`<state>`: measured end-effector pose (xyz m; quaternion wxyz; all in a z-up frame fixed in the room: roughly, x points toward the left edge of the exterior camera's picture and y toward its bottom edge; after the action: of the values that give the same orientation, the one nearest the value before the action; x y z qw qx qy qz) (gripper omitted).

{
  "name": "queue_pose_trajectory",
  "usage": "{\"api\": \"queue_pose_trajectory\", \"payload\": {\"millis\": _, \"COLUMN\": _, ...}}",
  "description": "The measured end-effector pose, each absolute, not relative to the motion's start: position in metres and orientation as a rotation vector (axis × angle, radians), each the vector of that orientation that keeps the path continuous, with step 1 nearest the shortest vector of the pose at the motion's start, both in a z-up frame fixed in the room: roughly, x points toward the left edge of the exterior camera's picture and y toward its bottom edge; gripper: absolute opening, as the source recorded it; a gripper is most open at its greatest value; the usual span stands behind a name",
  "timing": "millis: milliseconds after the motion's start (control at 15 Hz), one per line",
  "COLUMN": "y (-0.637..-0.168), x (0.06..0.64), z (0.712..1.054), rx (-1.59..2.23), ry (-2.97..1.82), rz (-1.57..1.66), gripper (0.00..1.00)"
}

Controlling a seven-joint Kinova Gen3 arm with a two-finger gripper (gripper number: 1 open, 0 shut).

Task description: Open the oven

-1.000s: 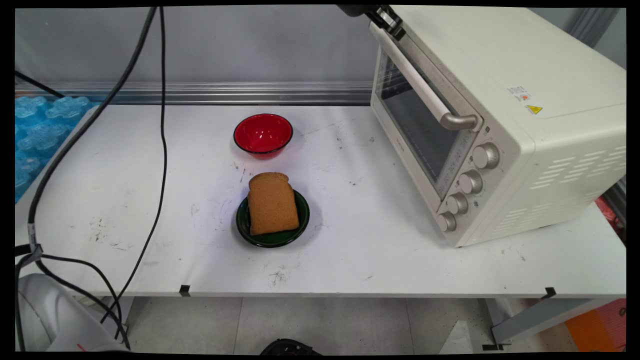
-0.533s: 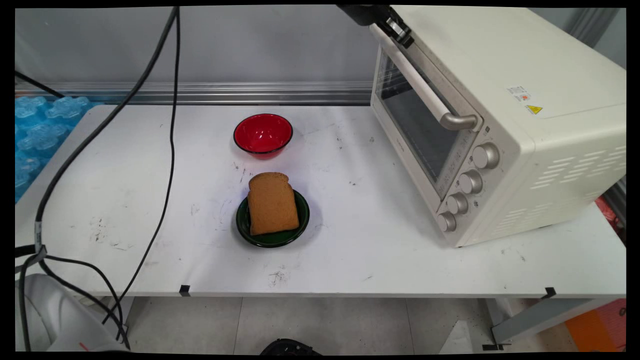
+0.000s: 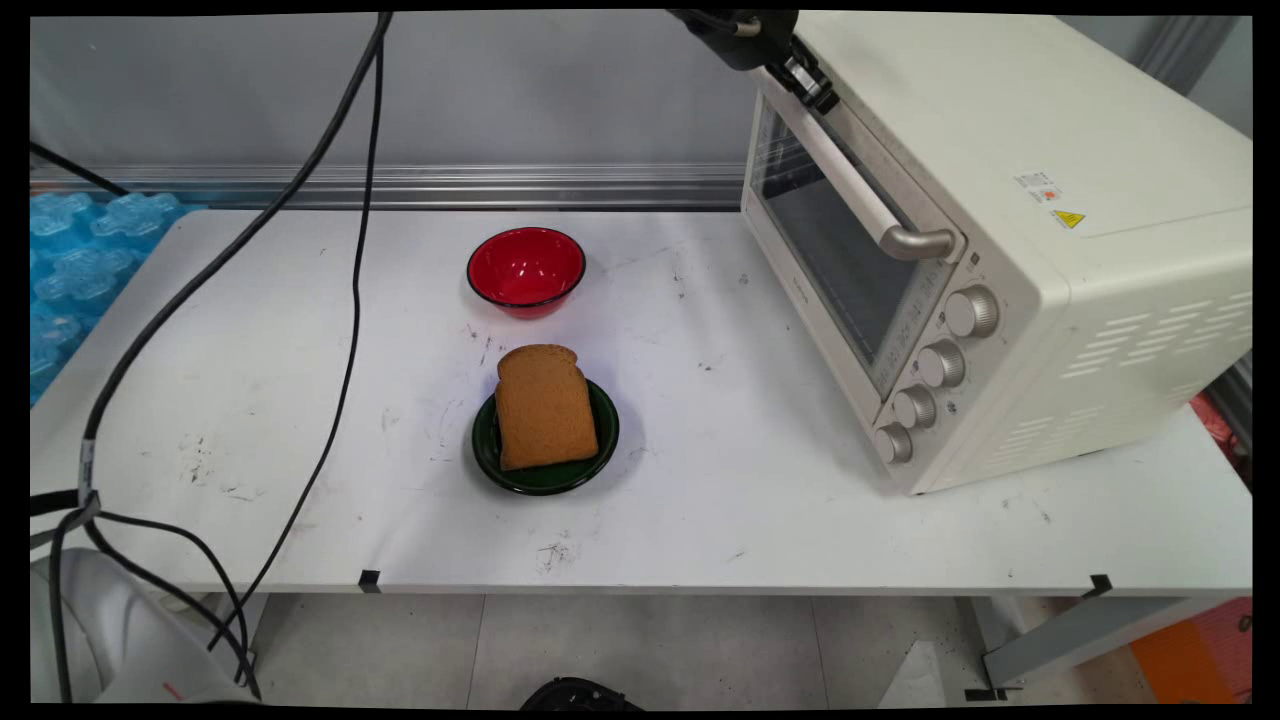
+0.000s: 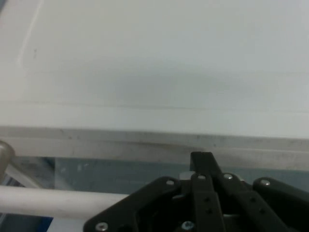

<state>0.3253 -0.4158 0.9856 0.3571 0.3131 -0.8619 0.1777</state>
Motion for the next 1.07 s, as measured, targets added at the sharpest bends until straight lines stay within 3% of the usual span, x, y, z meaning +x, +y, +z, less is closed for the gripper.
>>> {"api": "queue_pose_trajectory", "payload": {"millis": 1067, "y": -0.409, "x": 0.332, "z": 0.974, "rx": 0.744, "ry": -2.299, "rz": 0.444, "gripper": 0.00}}
